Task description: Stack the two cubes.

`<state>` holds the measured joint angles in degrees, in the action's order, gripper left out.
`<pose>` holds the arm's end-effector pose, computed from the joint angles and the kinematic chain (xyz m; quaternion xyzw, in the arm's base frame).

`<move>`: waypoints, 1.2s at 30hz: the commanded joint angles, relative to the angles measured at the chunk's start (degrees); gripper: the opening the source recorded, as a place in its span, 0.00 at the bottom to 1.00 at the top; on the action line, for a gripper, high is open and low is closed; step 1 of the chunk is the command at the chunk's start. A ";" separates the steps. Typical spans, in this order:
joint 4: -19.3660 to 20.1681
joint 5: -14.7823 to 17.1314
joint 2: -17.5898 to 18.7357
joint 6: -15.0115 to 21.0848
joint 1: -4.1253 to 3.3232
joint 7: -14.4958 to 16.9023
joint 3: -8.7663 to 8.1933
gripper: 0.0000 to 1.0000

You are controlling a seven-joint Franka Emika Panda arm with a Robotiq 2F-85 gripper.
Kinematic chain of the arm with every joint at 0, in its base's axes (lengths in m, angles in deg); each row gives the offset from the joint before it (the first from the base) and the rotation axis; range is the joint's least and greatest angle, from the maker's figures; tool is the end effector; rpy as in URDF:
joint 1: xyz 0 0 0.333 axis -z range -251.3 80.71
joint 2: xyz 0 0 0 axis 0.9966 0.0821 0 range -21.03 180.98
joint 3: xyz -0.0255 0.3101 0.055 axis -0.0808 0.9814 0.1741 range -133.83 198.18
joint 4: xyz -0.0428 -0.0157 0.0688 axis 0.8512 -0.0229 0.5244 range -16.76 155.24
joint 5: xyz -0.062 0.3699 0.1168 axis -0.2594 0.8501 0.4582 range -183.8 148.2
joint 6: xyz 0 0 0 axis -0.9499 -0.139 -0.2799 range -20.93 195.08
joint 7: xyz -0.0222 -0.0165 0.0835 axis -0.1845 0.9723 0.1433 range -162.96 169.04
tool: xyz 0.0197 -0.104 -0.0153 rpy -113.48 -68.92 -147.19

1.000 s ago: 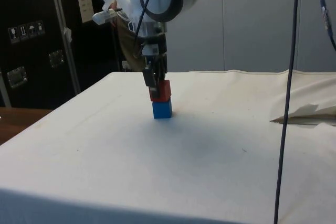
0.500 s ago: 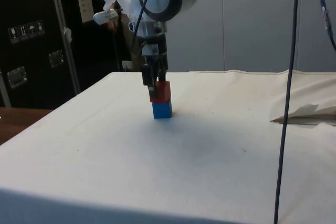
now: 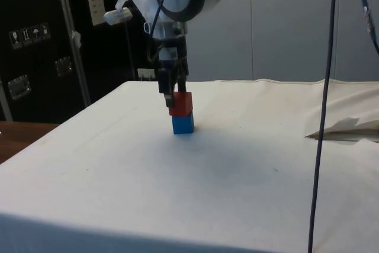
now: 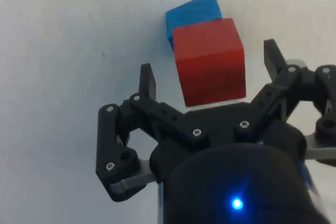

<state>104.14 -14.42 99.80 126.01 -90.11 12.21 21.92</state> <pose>0.5621 -0.0543 0.2344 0.9997 0.0140 0.0121 0.0149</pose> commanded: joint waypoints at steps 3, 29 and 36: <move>-0.06 -0.17 -2.23 -2.69 -0.23 -0.17 0.00 1.00; -3.55 -0.86 -9.51 -12.15 -1.43 -3.78 3.04 1.00; -4.13 -0.29 -11.40 -13.69 -1.38 -4.30 4.35 1.00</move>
<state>99.85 -14.71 88.11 111.91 -91.48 7.74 26.50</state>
